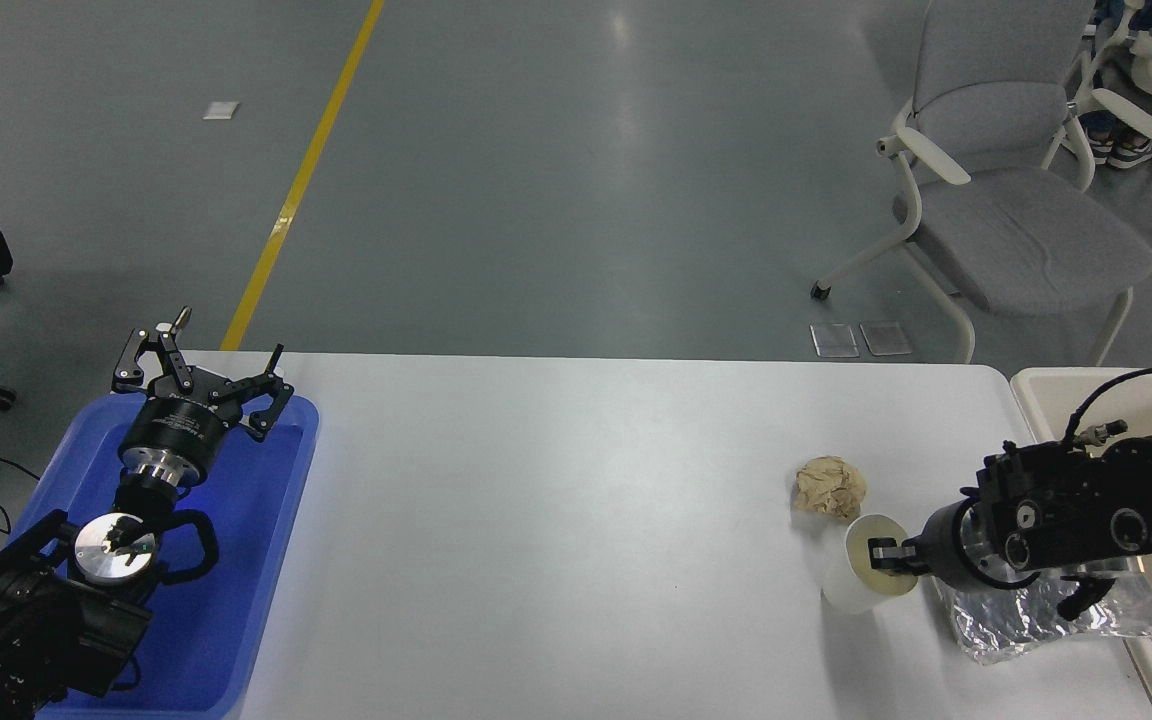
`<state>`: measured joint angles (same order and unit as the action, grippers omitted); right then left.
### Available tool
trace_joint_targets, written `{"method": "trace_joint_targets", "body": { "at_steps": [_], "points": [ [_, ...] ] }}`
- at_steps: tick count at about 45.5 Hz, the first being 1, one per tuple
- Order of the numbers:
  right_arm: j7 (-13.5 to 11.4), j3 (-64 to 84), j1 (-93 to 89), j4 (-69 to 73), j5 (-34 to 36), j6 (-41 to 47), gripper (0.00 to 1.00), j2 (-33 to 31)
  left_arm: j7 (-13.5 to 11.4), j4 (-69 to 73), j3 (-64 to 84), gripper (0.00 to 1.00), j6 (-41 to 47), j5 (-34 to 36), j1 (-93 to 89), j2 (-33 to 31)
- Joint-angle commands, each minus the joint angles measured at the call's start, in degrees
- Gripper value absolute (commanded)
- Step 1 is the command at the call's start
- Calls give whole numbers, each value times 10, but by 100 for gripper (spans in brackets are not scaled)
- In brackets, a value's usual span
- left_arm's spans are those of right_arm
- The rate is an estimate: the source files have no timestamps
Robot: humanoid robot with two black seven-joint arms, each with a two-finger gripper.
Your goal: Pick up paper cup place in dustbin
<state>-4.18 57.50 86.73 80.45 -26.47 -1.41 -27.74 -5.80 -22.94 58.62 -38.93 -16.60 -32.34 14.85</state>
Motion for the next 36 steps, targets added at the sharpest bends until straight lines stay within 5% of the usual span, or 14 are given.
{"method": "trace_joint_targets", "body": {
  "at_steps": [1,36],
  "points": [
    [1,0,81,31,3,35,0,-43,0,0,0,100,0,0,0,0],
    [3,7,383,30,13,266,0,-196,0,0,0,100,0,0,0,0]
  ]
}}
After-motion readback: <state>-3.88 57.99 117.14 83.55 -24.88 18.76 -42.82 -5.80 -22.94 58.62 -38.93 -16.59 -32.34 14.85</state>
